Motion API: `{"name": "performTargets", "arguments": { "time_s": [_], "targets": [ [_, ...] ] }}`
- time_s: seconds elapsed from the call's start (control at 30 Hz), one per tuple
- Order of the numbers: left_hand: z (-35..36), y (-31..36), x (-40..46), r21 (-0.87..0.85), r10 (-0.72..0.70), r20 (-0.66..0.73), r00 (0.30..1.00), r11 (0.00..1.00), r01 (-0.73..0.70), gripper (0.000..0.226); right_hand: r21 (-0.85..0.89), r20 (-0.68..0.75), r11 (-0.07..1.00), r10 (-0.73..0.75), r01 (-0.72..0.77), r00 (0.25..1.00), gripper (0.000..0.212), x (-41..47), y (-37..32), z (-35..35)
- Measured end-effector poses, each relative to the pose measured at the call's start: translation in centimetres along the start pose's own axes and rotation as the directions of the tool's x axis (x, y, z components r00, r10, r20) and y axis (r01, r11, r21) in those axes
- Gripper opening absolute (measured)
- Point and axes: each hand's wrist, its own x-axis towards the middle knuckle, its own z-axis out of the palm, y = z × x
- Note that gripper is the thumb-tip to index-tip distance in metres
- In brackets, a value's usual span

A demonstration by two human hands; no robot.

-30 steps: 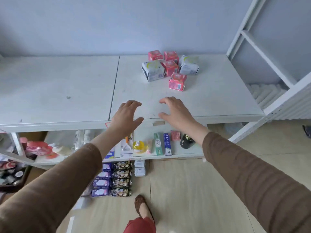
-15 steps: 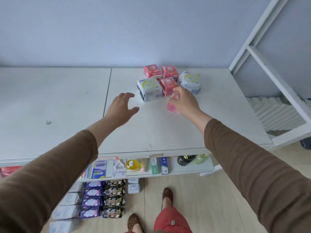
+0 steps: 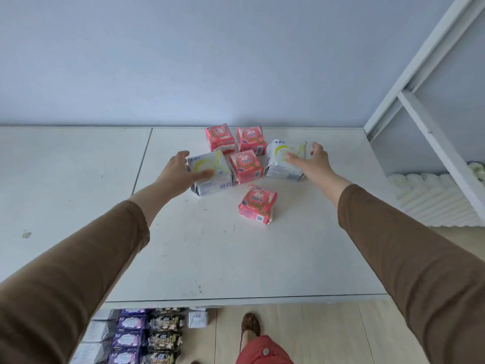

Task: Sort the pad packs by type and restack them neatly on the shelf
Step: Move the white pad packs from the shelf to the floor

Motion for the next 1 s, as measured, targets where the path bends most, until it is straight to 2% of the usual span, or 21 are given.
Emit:
{"name": "performTargets", "arguments": {
  "time_s": [0.03,0.1,0.23,0.33,0.47,0.6,0.7,0.83,1.0],
  "targets": [
    [0.2,-0.2,-0.1,-0.016,-0.001,0.028,1.000,1.000,0.001,0.083,0.086,0.074,0.996,0.016,-0.022,0.997,0.098,0.1,0.4,0.1],
    [0.4,-0.3,-0.4,-0.050,0.006,0.053,0.999,0.999,-0.003,0.070,0.221,0.173,0.975,-0.002,-0.037,0.985,0.087,0.5,1.2,0.4],
    [0.7,0.0,-1.8,-0.020,0.105,0.080,0.991,0.994,-0.104,0.078,0.240,0.183,0.970,-0.096,0.050,0.978,0.077,-0.2,2.3,0.9],
    [1.0,0.0,-2.9,0.029,0.198,0.048,0.979,0.979,-0.200,0.079,0.262,0.132,0.958,-0.154,0.115,0.979,0.085,-1.6,3.0,1.4],
    [0.5,-0.7,-4.8,0.054,0.263,-0.015,0.965,0.964,-0.262,0.084,0.401,0.009,0.905,-0.156,0.139,0.988,0.109,-4.7,2.7,1.1],
    [-1.6,-1.9,-8.8,-0.009,0.316,-0.075,0.946,0.948,-0.318,0.066,0.495,-0.222,0.839,-0.128,0.225,0.967,0.078,-10.5,1.9,-0.1],
    [-3.5,-3.2,-13.3,-0.071,0.370,-0.050,0.928,0.925,-0.373,0.062,0.545,-0.267,0.776,-0.199,0.318,0.943,0.068,-17.1,1.1,-0.2],
    [-5.3,-6.2,-20.3,-0.131,0.412,0.011,0.911,0.904,-0.407,0.063,0.596,-0.194,0.734,-0.261,0.325,0.946,0.060,-26.6,1.1,2.2],
    [-5.6,-11.6,-27.3,-0.131,0.358,0.120,0.926,0.930,-0.343,0.060,0.654,0.033,0.745,-0.203,0.132,0.979,0.057,-36.5,4.2,5.9]
  ]
}}
